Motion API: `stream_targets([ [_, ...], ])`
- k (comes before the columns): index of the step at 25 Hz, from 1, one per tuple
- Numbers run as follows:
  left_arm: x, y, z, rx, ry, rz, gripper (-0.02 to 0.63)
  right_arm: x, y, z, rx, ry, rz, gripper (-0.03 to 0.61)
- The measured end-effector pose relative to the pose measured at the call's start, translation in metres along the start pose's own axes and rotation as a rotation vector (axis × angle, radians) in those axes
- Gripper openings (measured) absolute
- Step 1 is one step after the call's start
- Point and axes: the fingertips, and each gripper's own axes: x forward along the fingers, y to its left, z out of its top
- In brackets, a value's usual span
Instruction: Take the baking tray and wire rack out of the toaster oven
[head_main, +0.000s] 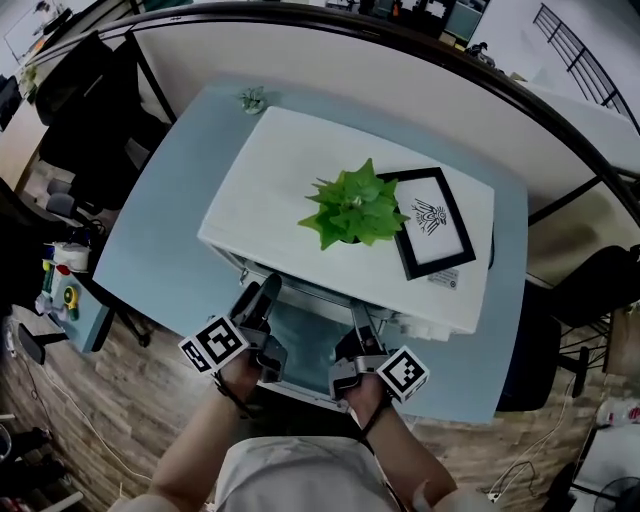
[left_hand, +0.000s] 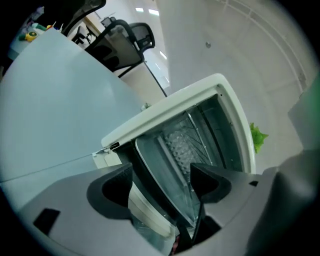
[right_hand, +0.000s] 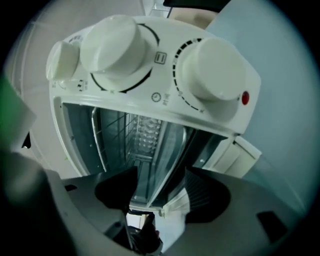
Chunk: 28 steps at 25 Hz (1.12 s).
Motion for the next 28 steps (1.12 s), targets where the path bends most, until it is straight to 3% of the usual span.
stream_targets([
  [5, 0.023, 0.006, -0.006, -0.105, 0.006, -0.083, 0.357, 0.011, -0.006, 0.008, 0.025, -0.072, 0.019, 0.285],
  [7, 0.03, 0.005, -0.009, -0.171, 0.014, -0.127, 0.316, 0.015, -0.008, 0.009, 0.016, -0.089, 0.014, 0.275],
  [19, 0.07, 0.006, 0.004, -0.232, -0.007, -0.278, 0.251, 0.036, -0.012, 0.025, 0.068, -0.253, 0.081, 0.228],
  [23, 0.074, 0.012, 0.006, -0.28, 0.007, -0.288, 0.18, 0.035, -0.017, 0.031, 0.087, -0.297, 0.082, 0.158],
  [25, 0.073, 0.016, 0.004, -0.307, 0.01, -0.284, 0.131, 0.034, -0.02, 0.032, 0.108, -0.303, 0.08, 0.087],
  [28, 0.069, 0.023, 0.001, -0.324, 0.018, -0.265, 0.072, 0.031, -0.022, 0.029, 0.138, -0.301, 0.083, 0.066],
])
